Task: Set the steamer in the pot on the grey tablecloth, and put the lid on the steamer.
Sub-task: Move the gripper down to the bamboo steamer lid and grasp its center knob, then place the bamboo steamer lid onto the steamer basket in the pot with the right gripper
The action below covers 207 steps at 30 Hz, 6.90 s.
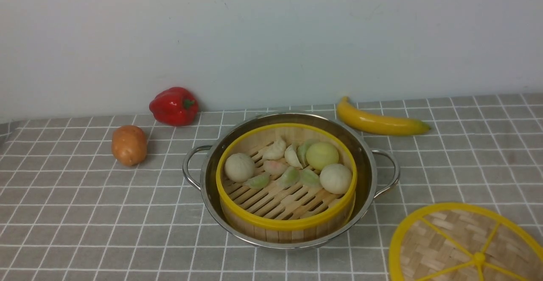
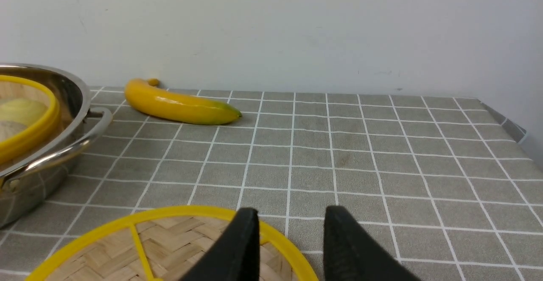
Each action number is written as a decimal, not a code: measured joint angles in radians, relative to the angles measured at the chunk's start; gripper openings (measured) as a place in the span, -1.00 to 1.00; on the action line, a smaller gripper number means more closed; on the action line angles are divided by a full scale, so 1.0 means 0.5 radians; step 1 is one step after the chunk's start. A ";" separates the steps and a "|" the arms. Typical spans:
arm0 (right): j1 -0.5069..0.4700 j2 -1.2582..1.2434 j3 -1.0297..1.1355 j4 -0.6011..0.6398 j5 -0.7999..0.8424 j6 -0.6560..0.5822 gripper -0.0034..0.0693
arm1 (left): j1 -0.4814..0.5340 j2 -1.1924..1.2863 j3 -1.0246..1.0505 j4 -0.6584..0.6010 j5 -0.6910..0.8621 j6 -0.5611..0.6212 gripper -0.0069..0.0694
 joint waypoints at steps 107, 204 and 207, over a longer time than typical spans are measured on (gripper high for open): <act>0.515 3.139 -1.821 0.091 1.269 -0.595 -0.24 | -0.119 -0.010 0.049 0.011 -0.024 0.000 -0.18; 1.202 3.799 -3.391 0.308 1.365 -1.262 -0.50 | -0.119 -0.010 0.049 0.013 -0.024 0.000 -0.18; 1.202 3.814 -3.391 0.310 1.365 -1.262 -0.50 | -0.119 -0.010 0.049 0.013 -0.024 0.000 -0.18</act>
